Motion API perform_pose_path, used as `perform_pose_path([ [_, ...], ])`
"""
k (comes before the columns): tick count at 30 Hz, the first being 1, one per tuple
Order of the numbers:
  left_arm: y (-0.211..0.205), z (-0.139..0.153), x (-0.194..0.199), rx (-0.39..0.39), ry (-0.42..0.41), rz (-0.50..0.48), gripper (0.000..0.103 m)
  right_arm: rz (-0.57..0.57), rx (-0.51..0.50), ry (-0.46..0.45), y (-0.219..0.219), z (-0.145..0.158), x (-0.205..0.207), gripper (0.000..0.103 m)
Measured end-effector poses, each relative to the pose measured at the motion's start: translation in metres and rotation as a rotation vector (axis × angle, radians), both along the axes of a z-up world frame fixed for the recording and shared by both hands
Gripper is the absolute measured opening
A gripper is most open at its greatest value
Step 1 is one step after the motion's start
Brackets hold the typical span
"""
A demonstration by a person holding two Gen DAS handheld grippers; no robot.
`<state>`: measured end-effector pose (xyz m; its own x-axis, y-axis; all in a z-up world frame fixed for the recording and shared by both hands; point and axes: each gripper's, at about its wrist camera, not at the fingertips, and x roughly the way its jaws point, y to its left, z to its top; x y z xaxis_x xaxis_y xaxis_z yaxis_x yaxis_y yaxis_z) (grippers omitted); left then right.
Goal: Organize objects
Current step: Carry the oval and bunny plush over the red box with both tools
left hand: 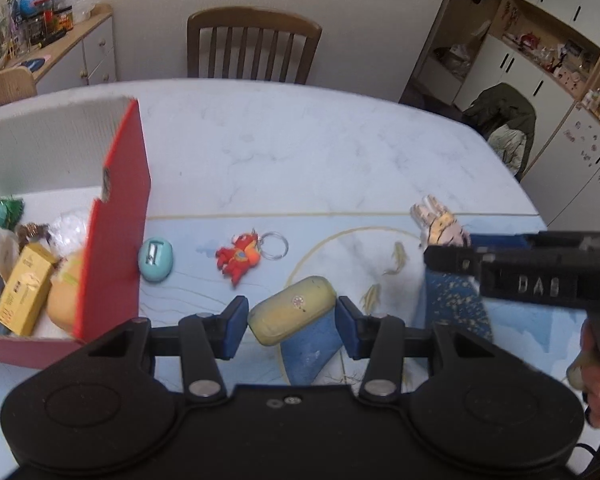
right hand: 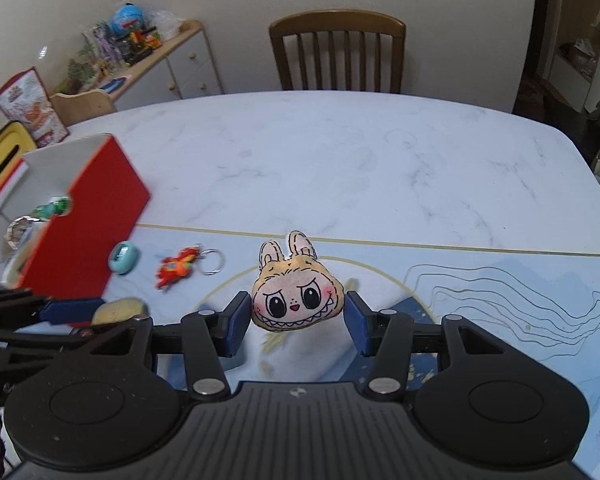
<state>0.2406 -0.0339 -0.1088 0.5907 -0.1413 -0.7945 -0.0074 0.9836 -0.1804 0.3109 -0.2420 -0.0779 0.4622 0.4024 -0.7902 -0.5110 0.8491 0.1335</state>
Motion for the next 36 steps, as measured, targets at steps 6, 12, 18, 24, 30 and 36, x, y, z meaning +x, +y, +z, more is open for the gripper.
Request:
perform_pose_path([
  [6, 0.017, 0.024, -0.009, -0.001, -0.03, -0.002, 0.046, 0.039, 0.03, -0.013, 0.014, 0.025, -0.023, 0.05],
  [12, 0.051, 0.042, -0.014, -0.012, -0.058, 0.03, 0.046, 0.069, 0.046, -0.034, 0.033, 0.045, -0.041, 0.05],
  [18, 0.093, 0.058, -0.019, -0.017, -0.077, 0.062, 0.046, 0.103, 0.047, -0.053, 0.061, 0.06, -0.053, 0.05],
  [24, 0.136, 0.068, -0.025, -0.016, -0.084, 0.089, 0.046, 0.132, 0.039, -0.062, 0.094, 0.069, -0.065, 0.05],
  [30, 0.176, 0.073, -0.031, 0.003, -0.078, 0.109, 0.046, 0.159, 0.039, -0.068, 0.131, 0.075, -0.078, 0.05],
  [36, 0.214, 0.073, -0.032, 0.022, -0.061, 0.124, 0.046, 0.184, 0.038, -0.079, 0.17, 0.077, -0.091, 0.05],
])
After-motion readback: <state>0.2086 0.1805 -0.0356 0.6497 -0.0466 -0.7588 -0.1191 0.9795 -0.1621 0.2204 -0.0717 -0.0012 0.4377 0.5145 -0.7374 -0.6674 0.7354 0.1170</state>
